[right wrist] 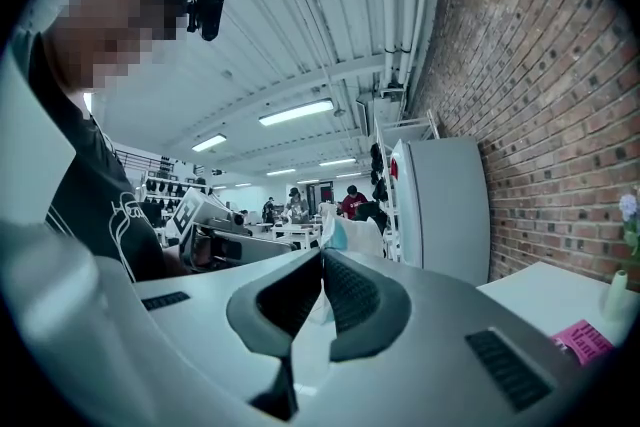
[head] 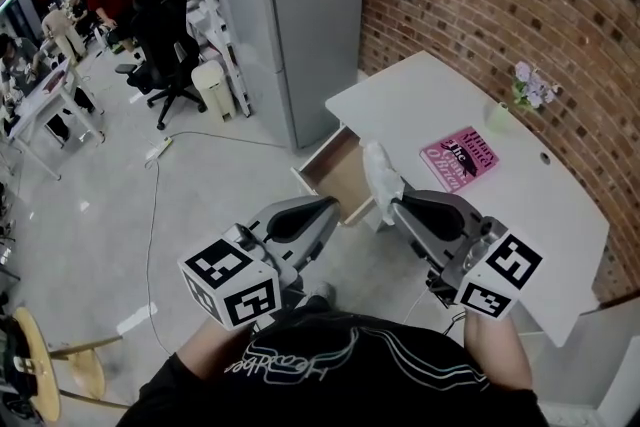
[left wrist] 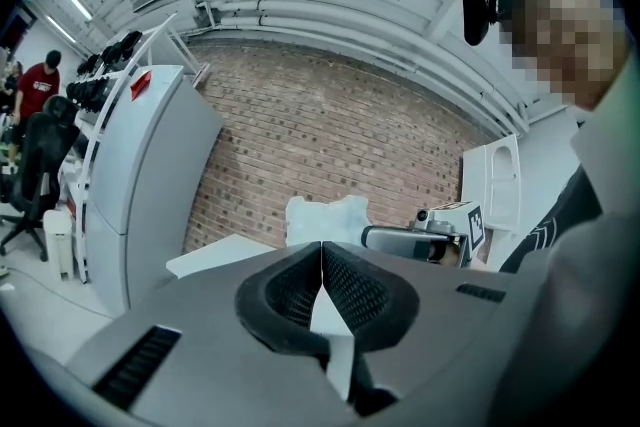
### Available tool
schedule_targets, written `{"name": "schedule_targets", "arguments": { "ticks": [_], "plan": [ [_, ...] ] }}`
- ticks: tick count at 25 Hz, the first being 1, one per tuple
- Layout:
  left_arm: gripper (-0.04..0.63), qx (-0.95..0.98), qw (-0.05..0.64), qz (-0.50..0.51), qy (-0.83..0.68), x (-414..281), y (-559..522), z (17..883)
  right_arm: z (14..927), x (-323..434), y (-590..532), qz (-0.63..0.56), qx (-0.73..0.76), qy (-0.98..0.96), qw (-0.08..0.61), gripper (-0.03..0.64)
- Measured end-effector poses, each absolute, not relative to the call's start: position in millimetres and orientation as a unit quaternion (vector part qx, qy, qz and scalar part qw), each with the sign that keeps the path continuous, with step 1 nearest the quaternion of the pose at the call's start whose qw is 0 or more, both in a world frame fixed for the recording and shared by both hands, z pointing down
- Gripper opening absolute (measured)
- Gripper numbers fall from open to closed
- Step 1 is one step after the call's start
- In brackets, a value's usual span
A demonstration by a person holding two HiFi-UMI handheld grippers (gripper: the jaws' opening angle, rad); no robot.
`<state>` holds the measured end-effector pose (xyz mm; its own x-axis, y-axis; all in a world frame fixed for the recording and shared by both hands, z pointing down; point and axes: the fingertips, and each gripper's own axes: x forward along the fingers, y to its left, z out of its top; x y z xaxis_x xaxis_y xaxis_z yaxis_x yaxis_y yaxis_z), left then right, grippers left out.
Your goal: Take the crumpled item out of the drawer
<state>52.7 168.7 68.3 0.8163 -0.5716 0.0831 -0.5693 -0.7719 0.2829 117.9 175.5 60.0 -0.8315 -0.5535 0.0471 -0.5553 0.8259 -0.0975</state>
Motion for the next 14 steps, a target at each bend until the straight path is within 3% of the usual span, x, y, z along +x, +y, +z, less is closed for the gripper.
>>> {"name": "schedule_targets", "arguments": {
  "ticks": [14],
  "plan": [
    [0.023,0.943,0.144,0.007,-0.301,74,156,75,66,138,163,0.061,0.287,-0.956,-0.007,0.044]
  ]
}}
